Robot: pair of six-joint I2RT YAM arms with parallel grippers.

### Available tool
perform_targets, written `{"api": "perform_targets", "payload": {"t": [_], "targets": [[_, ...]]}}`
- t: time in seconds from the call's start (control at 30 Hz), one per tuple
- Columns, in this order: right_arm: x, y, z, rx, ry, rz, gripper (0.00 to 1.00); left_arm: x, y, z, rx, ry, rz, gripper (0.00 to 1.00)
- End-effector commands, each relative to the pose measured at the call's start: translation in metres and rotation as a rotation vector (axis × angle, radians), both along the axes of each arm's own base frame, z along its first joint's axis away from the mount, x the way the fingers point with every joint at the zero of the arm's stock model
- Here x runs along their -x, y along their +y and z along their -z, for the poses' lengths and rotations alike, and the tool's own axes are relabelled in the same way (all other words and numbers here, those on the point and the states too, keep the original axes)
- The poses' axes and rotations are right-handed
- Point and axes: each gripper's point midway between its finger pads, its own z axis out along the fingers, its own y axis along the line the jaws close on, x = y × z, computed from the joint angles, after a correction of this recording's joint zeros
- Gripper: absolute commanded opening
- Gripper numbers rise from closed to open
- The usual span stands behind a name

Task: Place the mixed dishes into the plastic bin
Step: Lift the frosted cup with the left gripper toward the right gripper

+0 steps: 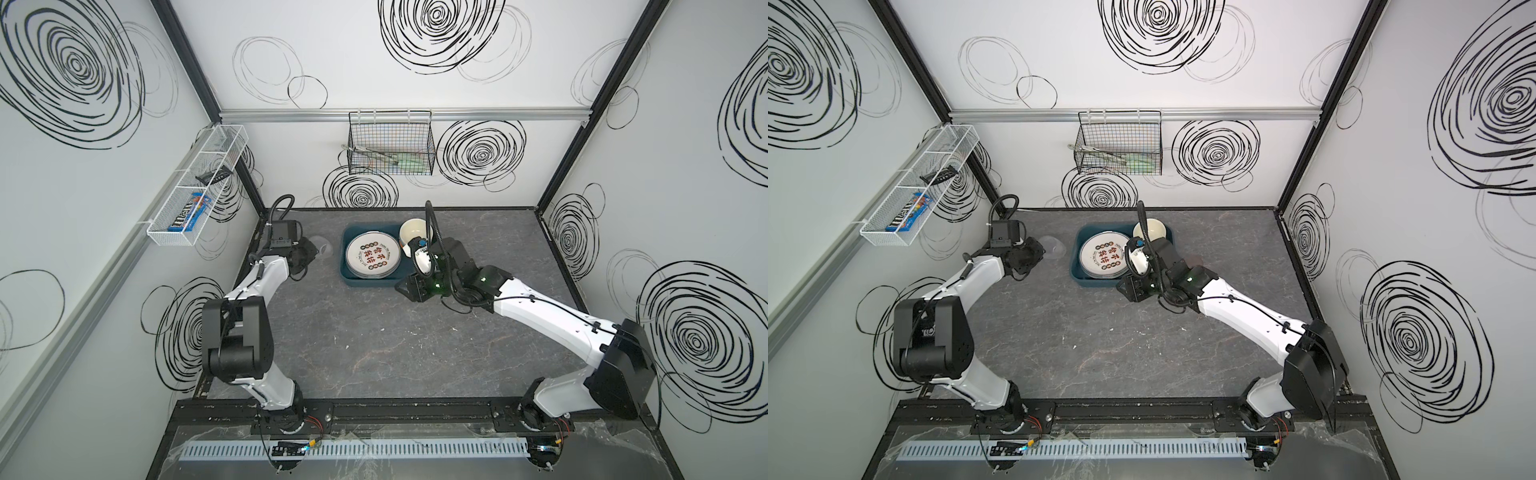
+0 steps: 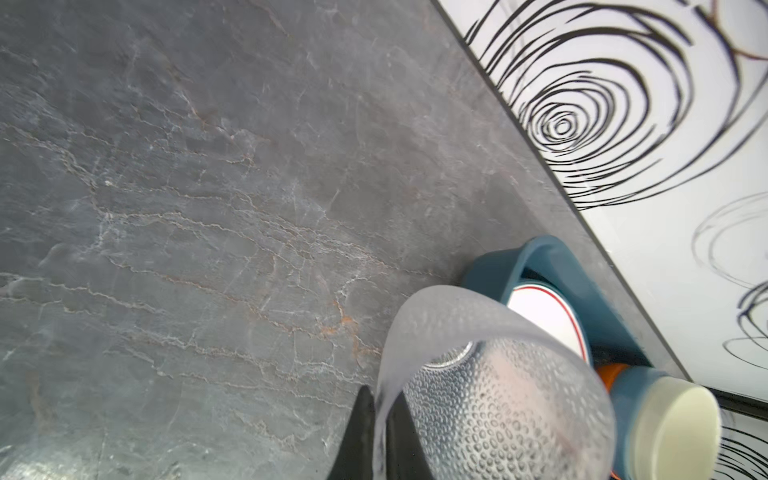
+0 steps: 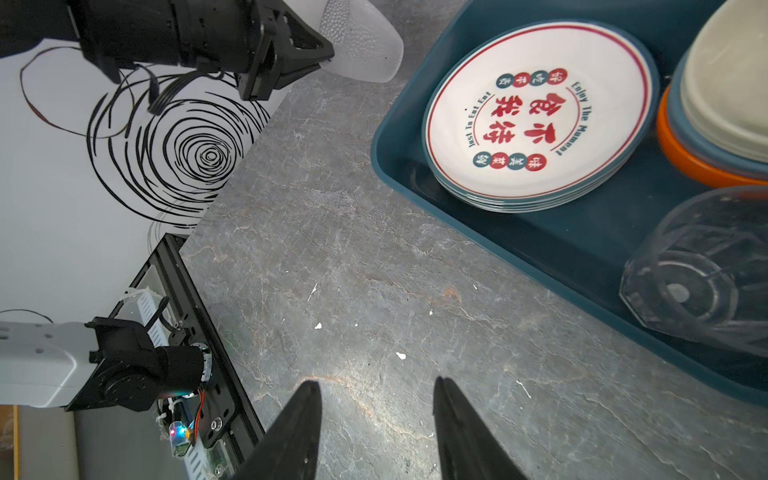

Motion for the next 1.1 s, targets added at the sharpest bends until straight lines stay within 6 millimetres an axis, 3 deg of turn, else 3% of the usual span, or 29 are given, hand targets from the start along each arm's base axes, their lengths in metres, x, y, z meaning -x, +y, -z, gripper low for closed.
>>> {"api": "perform_targets", "payload": {"t": [0.0,0.47,0.83,1.07], "targets": [[-0.004,-0.012,-0.014,-0.024,-0.021,0.046,0.48,0.008,-0.012,-0.017,0.004,-0.056,0.056,0.0],[-0.03,-0.025,-0.033,-0.027,0.001,0.149,0.47,0.065,-0.08,-0.043,-0.023,-0.113,0.271,0.0],[-0.028,0.009,-0.037,-0.013,0.058,0.088,0.46,0.1,-0.146,-0.049,-0.014,-0.117,0.461,0.01],[-0.021,0.035,-0.028,0.018,0.082,0.04,0.46,0.113,-0.172,-0.049,-0.016,-0.118,0.528,0.01]]}}
